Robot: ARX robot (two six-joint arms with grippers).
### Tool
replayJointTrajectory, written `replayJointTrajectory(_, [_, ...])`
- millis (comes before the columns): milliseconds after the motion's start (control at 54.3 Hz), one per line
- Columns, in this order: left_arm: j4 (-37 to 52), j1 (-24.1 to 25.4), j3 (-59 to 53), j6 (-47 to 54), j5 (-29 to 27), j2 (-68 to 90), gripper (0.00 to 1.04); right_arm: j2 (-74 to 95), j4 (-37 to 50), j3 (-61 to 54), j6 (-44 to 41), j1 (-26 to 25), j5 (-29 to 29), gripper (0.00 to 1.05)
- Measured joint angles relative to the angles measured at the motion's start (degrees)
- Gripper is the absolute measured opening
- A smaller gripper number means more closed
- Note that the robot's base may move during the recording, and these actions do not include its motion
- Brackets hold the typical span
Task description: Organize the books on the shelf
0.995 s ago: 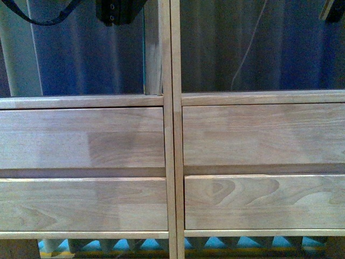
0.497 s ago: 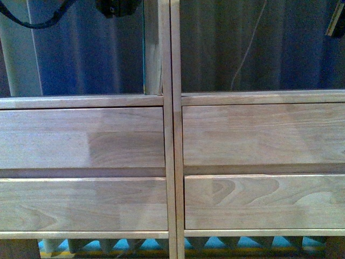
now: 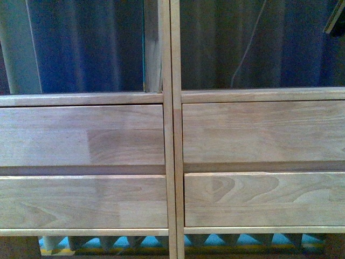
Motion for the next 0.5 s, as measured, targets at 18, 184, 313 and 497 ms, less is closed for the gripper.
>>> replayJointTrajectory(18, [0.0,-0.1,0.0,0.0,0.0,0.0,0.97,-0.1,0.2,-0.1,-0.1,0.1,-0.3,0.07])
replayJointTrajectory(184, [-0.9,-1.6,0.0,0.8,1.0,0.2,0.96,-1.3,2.4,-2.0,-1.3,1.1,-3.4,0.07])
replayJointTrajectory(313, [-1.4,-1.9,0.0,1.2,1.2,0.3,0.75,-1.8,2.4,-2.7,-2.3,1.6,-4.3,0.07])
replayJointTrajectory(497, [1.0,-1.9,-0.8,1.5,2.1,0.2,0.50,-1.9,2.3,-2.8,-2.6,1.7,-4.4,0.07])
